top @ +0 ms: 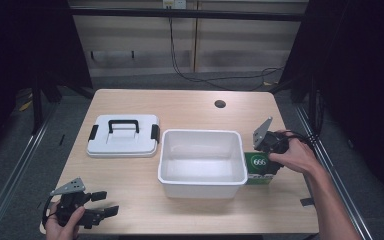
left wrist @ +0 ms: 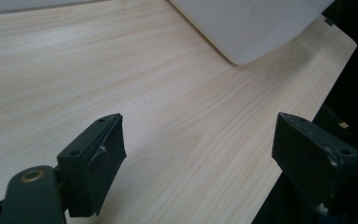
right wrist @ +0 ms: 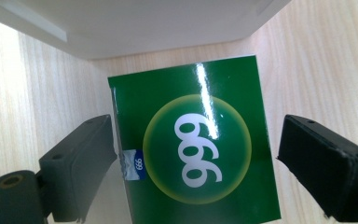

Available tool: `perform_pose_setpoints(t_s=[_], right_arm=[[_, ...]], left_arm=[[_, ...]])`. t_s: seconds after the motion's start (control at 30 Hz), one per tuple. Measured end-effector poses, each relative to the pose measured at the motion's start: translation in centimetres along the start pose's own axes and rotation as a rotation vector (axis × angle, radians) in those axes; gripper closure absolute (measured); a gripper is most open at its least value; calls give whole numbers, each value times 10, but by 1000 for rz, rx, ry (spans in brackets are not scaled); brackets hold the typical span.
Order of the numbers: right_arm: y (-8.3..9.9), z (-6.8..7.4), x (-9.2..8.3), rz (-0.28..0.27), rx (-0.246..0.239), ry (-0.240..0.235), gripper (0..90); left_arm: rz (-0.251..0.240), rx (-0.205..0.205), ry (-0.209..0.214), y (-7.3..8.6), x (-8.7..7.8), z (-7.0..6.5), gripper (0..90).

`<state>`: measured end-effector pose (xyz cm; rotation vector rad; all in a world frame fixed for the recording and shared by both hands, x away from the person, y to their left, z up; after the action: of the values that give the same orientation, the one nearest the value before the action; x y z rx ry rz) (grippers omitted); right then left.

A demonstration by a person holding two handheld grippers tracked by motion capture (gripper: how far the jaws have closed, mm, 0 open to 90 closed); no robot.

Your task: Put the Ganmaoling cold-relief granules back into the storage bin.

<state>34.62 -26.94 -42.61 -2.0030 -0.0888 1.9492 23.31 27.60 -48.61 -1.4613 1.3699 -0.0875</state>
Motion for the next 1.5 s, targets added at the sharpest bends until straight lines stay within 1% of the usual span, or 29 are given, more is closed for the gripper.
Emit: perform_pose_setpoints(t_s=[0.07,0.1,0.13,0.17,0.2,0.23,0.33,0.4,0.43,0.47,0.63,0.7,0.83,0.87,0.93,1.0,1.03,1.07,1.1,1.17,1.2,1.23,1.27,1.3,1.4,1.5], right_arm=[[0,0,2,35,0,-6,86],[0,0,2,35,0,-6,86],[0,0,6,54,-16,-7,86],[0,0,6,54,-16,-7,86],[0,0,8,77,-21,-7,86],[0,0,9,95,-10,1,87],[1,-3,12,107,-41,2,92],[1,-2,13,112,-37,2,97],[1,-1,14,119,-39,-4,99],[1,-1,15,124,-46,1,106],[1,0,15,125,-47,4,118],[1,0,15,134,-34,10,120],[0,0,16,137,-32,18,124],[0,0,16,143,-19,16,128],[0,0,16,148,-19,13,130],[-1,0,16,161,-7,10,136],[-1,0,16,161,-7,10,136],[-1,-1,15,158,-16,-3,140],[-1,1,14,163,5,-5,142],[1,1,13,160,9,-20,143],[1,1,13,160,9,-20,143],[2,2,12,166,25,-25,144],[4,3,10,161,40,-26,145],[6,2,9,145,30,-30,146],[11,4,6,134,47,-36,147],[15,7,1,118,70,-30,148]], left_arm=[[1,1,0,0,0,0,170],[1,1,0,0,0,0,170],[2,2,0,0,0,0,171],[2,2,0,0,0,0,170],[5,3,1,0,0,0,170],[5,3,1,0,0,0,170],[8,3,2,0,1,0,170],[8,2,3,0,1,0,171],[9,1,2,0,1,0,171],[9,2,1,0,1,0,171],[8,1,1,0,1,0,171],[9,1,1,0,1,0,170],[8,1,1,0,1,0,170],[7,2,0,0,0,0,171],[5,0,1,0,0,0,170],[6,1,1,0,0,0,170],[6,1,1,0,0,0,171],[7,-4,0,0,1,1,171],[7,-5,0,0,1,1,171],[6,-5,1,0,1,1,170],[6,-6,3,0,1,1,170],[5,-7,4,0,0,1,171],[5,-7,5,0,0,1,170],[5,-7,4,0,0,1,171],[5,-7,3,0,0,1,171],[5,-8,4,0,0,1,171]])
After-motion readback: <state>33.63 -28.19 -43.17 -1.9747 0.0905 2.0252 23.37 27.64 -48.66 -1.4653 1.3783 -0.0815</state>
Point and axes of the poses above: each handheld gripper's, and its own axes: x roughly forward along the jaws, y roughly out of its underside, z roughly to its left, the point moved 2 cm from there along x, roughly forward along the jaws, and after that the axes turned 3 degrees about -x, right-handed, at the moved point
